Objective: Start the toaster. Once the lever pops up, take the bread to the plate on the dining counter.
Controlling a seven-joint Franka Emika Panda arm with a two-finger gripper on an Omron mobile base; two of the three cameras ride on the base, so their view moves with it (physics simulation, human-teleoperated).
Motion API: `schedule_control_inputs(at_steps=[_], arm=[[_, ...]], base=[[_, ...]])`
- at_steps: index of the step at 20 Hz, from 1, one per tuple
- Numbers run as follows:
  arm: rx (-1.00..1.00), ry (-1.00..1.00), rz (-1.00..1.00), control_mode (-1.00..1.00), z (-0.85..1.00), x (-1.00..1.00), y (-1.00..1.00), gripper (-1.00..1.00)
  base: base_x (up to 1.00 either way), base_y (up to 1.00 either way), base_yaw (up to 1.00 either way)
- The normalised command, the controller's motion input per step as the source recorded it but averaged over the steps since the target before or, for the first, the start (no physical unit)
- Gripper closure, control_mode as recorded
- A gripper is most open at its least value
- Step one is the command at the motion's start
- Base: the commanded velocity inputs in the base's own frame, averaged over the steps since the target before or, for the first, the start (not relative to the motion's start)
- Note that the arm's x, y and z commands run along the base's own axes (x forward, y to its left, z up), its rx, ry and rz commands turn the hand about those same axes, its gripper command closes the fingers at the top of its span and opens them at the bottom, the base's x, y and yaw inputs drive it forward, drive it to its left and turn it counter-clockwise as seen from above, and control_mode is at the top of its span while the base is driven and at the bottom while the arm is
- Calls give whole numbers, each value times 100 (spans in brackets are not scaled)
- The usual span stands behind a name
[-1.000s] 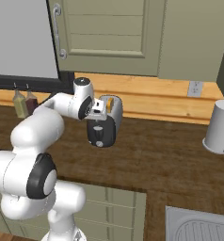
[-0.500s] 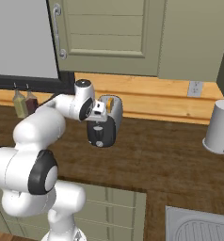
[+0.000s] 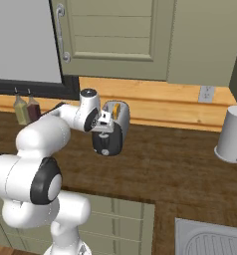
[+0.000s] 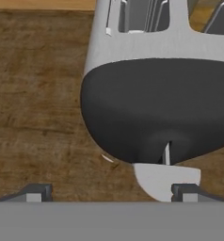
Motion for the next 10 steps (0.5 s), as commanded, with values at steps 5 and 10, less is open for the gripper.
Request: schedule_control_inputs(at_steps=[5,10], arm=[[0,0,0,-100,-21,0,0,-100],[0,0,0,-100,-21,0,0,-100]], base=[[0,0,0],[0,0,0]])
